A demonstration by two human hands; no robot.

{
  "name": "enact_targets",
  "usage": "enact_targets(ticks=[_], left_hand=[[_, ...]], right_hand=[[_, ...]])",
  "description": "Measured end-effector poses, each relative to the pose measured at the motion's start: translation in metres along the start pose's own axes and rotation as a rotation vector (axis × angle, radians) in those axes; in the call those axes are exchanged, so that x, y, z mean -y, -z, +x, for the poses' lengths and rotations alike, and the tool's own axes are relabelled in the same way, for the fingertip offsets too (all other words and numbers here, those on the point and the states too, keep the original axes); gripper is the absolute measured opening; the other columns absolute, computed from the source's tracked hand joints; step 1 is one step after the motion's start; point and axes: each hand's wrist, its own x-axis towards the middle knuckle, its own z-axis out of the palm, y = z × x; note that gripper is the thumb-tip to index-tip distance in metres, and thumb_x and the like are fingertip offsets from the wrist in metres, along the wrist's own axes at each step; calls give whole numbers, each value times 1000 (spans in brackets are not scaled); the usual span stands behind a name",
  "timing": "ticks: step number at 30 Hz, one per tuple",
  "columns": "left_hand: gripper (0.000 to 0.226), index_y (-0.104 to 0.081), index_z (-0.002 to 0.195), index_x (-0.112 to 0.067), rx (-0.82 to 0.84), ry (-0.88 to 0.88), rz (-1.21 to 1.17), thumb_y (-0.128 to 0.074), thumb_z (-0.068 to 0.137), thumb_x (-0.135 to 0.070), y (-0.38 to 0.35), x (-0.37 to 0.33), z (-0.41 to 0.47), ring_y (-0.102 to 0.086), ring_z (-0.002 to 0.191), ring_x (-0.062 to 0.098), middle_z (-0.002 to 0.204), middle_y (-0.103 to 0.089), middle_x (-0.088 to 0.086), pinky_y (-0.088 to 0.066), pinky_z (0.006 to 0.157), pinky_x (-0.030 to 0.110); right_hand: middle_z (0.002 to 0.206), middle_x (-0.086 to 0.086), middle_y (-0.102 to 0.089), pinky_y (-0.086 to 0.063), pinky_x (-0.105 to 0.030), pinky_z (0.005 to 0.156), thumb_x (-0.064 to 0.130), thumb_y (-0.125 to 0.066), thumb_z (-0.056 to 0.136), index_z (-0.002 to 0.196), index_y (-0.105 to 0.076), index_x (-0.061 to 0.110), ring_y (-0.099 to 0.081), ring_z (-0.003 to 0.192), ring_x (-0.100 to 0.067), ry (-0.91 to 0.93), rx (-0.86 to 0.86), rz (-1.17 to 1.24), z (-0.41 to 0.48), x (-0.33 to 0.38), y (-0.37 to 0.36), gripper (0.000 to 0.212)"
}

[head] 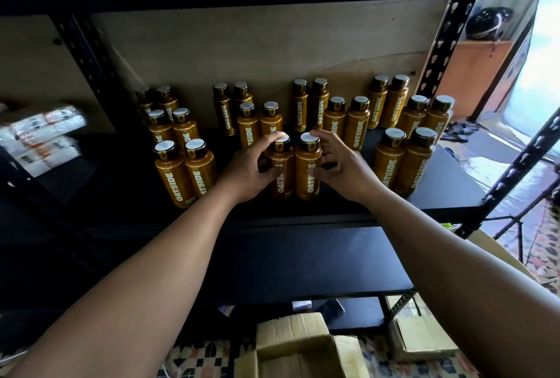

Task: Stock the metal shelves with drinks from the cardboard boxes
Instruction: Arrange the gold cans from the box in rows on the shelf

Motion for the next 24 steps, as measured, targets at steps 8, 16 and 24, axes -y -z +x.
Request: enact_targets(ticks=[8,16,24], left_hand=[[84,-18,155,-51,-3,44,19,-69,95,-24,-3,-4,-5,-27,150,19,164,-28,-6,-36,117,46],[109,10,160,-34,-220,249,-83,-75,91,-31,-42,0,-44,-23,149,15,168,-13,-3,-24,115,35],[44,-62,134,-16,-310,317,81,-67,95,-35,-87,9,-91,-52,129,18,135,-61,2,-39,100,25]], right_hand=[[152,-1,-51,-58,-39,93,24,-76,93,157,-19,46,-58,129,-18,-4,7,-64,-3,0,0,89],[147,0,-56,-53,-36,96,45,-72,93,160,8,42,-63,118,-10,-174,4,-37,-25,-23,-9,104],[156,-3,-48,-23,-40,123,47,-60,99,153,-46,21,-37,148,-22,-233,11,-306,-74,-52,-39,61]])
